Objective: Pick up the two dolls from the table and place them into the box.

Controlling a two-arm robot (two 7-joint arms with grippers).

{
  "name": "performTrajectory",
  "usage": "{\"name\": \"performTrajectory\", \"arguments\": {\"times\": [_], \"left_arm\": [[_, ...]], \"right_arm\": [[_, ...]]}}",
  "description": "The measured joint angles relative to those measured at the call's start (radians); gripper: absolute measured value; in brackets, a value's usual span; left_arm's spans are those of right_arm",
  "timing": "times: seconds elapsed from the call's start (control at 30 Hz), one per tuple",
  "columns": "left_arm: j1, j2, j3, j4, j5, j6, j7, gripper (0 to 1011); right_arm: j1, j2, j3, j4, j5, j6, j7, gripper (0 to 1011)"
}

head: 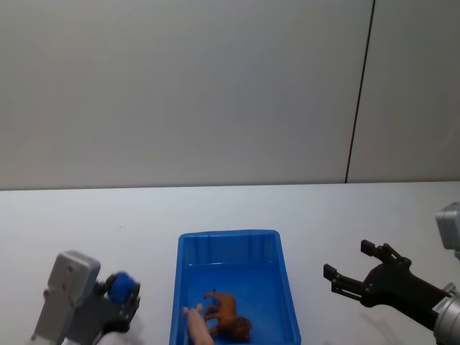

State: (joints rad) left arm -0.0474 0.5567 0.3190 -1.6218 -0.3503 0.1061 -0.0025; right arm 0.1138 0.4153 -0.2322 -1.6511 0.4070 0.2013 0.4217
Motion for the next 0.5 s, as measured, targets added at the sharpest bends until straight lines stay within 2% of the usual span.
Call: {"name": "performTrajectory", "arguments": {"times": [0.2,0.37,0.43,0.5], "left_arm": [[-0.058,-0.030,0.000,-0.006,0.060,-0.009,-0.039,393],[-0.118,-0.079,0.015,0.013,0.115,-0.015,-0.088,364],[-0.135,-0.093,0.020,0.022,0.129,-0.017,-0.103,390],[-0.161,-0.115,0.028,0.037,0.152,-0.020,-0.130,477]], "right_arm": [[0.000,0.000,0.000,0.000,0.000,0.000,0.000,1001],[0.000,0.000,0.000,0.000,0.000,0.000,0.000,1001],[0.000,0.000,0.000,0.000,0.000,0.000,0.000,1001],[0.000,0.000,0.000,0.000,0.000,0.000,0.000,1001]]}}
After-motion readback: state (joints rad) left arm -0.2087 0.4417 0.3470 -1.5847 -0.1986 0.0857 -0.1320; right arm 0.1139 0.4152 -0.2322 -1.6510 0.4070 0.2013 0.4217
